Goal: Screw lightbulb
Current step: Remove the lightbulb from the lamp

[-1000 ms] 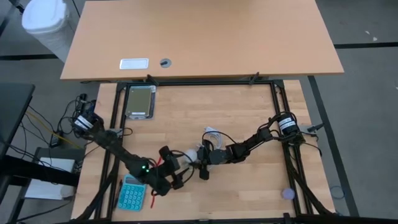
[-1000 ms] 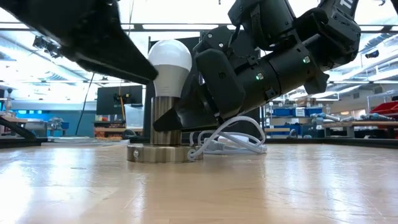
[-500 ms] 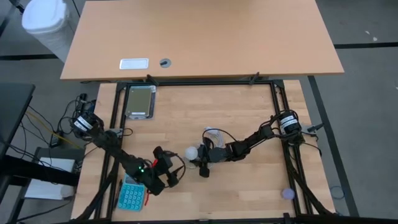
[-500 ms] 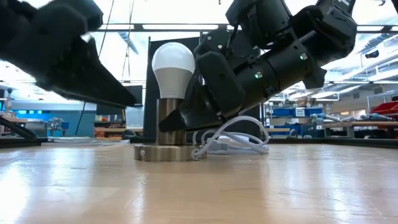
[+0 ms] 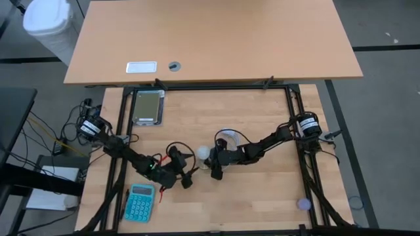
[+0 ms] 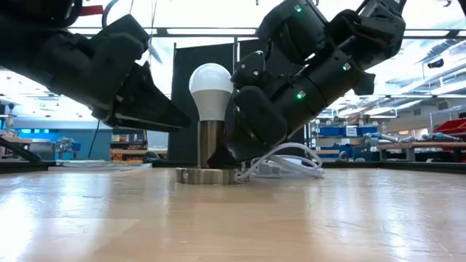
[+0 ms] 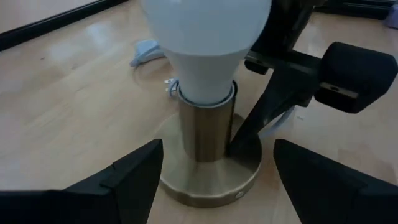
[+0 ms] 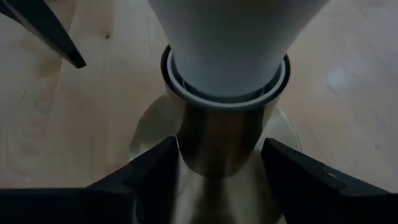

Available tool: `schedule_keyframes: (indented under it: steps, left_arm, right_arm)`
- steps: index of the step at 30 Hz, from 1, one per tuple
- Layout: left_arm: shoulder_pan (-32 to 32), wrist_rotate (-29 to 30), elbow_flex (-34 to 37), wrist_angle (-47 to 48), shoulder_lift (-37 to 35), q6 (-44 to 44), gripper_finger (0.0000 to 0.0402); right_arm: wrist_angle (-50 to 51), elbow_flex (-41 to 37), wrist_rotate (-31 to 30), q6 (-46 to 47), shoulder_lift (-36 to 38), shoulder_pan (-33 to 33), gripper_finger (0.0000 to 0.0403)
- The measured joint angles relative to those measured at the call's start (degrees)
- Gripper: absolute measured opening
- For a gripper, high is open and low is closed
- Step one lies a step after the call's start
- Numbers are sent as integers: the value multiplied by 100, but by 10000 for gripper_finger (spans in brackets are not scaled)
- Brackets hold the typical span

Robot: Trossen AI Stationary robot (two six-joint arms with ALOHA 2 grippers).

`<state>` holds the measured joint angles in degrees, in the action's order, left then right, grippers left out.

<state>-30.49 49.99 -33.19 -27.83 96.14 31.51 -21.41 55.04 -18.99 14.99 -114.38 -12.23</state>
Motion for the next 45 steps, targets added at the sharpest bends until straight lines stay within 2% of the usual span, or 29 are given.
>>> schedule_keyframes:
  steps: [8,19,29,37,45]
  left_arm:
    - [127,-154,0,-306,176,-146,311]
    - [284,-210,-9,-2208,1268,-744,311]
    - [656,-189,-567,-2073,1556,-1512,309]
    - [761,-424,-705,-1999,1567,-1957,264]
    - [786,-431,-706,-1924,1567,-1925,211]
  right_arm:
    - [660,-33,81,-324,470,-2,261]
    - [1955,-19,81,-309,1383,-9,301]
    - [3142,-17,-105,-159,2182,-210,302]
    - [4176,-15,-775,201,2555,-396,301]
    - [4195,-13,-992,226,2563,-498,301]
